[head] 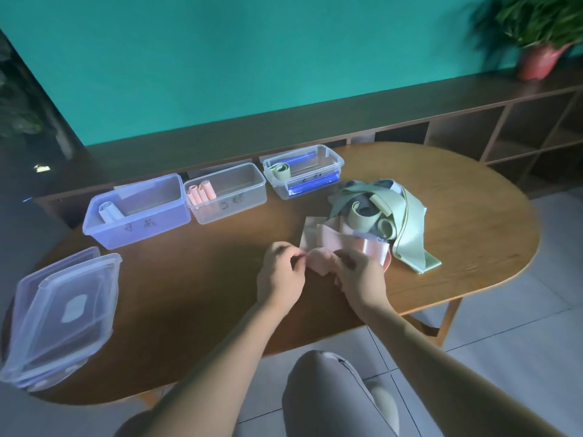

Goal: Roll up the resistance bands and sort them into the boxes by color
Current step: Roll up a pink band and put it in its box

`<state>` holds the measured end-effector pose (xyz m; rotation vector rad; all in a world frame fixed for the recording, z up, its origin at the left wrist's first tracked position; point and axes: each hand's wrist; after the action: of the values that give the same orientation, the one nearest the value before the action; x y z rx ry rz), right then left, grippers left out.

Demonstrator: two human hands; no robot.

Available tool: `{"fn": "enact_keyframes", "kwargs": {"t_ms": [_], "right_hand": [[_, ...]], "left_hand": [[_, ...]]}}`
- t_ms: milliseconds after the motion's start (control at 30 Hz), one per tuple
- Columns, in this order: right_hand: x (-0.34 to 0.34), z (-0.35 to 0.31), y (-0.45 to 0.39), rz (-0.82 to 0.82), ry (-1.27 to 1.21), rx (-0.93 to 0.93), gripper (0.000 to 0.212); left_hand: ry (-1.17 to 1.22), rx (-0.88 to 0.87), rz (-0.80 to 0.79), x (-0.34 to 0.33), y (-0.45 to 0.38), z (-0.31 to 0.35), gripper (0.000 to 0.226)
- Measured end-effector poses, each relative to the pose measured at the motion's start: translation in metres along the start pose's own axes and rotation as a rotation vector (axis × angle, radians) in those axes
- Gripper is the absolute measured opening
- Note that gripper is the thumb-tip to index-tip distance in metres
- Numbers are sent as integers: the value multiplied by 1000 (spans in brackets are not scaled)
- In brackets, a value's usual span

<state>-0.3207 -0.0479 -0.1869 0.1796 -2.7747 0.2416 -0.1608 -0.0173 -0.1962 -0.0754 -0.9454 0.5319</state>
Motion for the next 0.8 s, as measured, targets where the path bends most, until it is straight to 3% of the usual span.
{"fn": "enact_keyframes", "kwargs": {"t_ms": [267, 567, 700, 800], "right_hand": [[4, -3, 1, 64, -203, 1, 20], [3, -53, 3, -37, -259, 112, 28], [-1, -101, 6, -179, -337, 61, 53], [-7, -132, 13, -296, -460, -139, 70]], "left_hand": [[229, -30, 91, 45, -19, 11, 5], [158, 40, 117, 139, -44, 35, 7], [143, 4, 122, 172, -33, 41, 7], [160, -26, 112, 194, -21, 43, 7]]}}
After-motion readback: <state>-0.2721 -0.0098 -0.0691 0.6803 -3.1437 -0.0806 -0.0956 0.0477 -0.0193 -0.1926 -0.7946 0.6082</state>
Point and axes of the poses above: each hand's wrist, its own y-axis away from the middle knuckle, its own x-axis out of the back of the hand, z = x × y, and after that the axes turned 5 degrees about -y, right-handed
